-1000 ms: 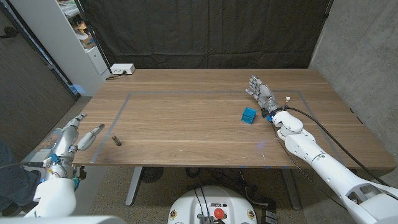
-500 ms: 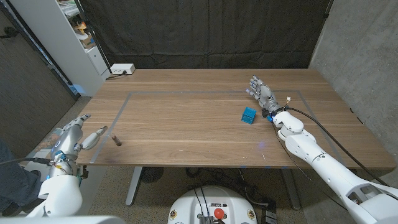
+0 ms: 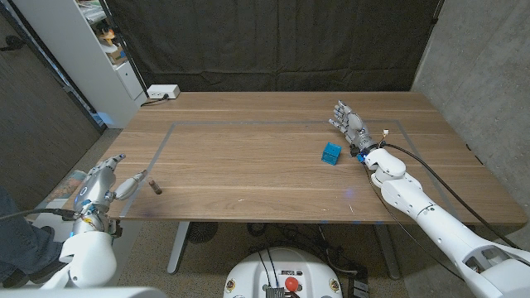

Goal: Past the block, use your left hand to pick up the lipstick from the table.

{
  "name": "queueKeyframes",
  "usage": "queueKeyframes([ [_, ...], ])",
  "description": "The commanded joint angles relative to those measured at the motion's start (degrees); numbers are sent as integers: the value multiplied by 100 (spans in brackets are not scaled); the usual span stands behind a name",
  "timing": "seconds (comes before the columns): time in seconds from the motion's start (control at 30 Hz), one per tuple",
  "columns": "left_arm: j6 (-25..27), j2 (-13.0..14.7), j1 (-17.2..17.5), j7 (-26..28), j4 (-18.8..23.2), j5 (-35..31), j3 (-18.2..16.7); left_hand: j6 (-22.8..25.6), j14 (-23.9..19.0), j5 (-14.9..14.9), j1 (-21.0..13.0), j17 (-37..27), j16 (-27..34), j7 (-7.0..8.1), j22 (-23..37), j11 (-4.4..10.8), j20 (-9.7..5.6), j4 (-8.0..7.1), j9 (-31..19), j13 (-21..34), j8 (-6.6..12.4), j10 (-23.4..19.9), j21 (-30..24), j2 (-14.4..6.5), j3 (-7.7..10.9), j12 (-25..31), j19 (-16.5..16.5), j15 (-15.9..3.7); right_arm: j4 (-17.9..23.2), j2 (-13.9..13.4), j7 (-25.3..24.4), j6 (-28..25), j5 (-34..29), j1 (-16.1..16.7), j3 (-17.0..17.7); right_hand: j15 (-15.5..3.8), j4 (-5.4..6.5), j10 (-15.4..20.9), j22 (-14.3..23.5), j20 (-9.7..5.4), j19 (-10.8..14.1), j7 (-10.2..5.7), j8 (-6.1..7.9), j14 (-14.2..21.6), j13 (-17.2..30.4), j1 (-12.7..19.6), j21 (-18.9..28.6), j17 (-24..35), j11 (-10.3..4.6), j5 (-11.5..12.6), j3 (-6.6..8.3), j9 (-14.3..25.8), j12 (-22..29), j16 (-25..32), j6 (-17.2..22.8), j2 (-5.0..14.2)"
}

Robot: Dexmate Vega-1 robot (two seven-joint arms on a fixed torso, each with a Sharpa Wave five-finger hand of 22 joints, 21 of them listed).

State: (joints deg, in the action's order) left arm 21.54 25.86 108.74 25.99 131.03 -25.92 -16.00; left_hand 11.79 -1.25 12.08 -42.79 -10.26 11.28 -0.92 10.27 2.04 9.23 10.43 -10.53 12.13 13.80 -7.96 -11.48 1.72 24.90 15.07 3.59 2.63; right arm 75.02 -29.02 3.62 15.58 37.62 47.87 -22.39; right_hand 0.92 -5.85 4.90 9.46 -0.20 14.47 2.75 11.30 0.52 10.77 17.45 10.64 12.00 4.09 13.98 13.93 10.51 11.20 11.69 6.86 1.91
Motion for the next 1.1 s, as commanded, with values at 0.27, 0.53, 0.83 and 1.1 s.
queueKeyframes([
  [0.27,158,173,-106,218,-224,247,290,22,-19,-1,-123,-13,29,-11,22,-33,13,-42,-31,23,10,-46,-42,38,17,-1,-16,36,21,-38,3,-45,27,15,25,41,-32,15,22,-7,15,-35,-12,20,18,55,16,3,6,33,16,36,6,5,35,19],
  [0.53,330,328,-199,281,-301,291,456,49,-34,-5,-166,-13,26,-17,24,-45,24,-56,-33,25,4,-68,-39,51,11,1,-17,63,-18,-37,34,-26,31,23,21,49,-36,12,22,-5,14,-36,-12,18,18,58,16,3,-2,35,15,36,5,5,34,19],
  [0.83,418,481,-319,350,-379,412,613,105,-64,-10,-211,-14,28,-15,25,-50,34,-70,-37,28,7,-121,-38,63,4,14,-22,61,-46,-17,30,-7,60,42,37,41,-40,14,22,-3,13,-38,-14,19,18,59,16,4,-4,38,14,36,6,5,29,20],
  [1.1,475,561,-320,419,-412,569,689,143,-82,-14,-237,-14,28,-16,26,-63,32,-82,-39,30,7,-128,-41,65,-2,12,-36,60,-54,-17,15,5,69,60,53,41,-44,16,22,-4,12,-39,-14,18,18,62,17,4,-9,40,14,36,7,5,27,19],
])
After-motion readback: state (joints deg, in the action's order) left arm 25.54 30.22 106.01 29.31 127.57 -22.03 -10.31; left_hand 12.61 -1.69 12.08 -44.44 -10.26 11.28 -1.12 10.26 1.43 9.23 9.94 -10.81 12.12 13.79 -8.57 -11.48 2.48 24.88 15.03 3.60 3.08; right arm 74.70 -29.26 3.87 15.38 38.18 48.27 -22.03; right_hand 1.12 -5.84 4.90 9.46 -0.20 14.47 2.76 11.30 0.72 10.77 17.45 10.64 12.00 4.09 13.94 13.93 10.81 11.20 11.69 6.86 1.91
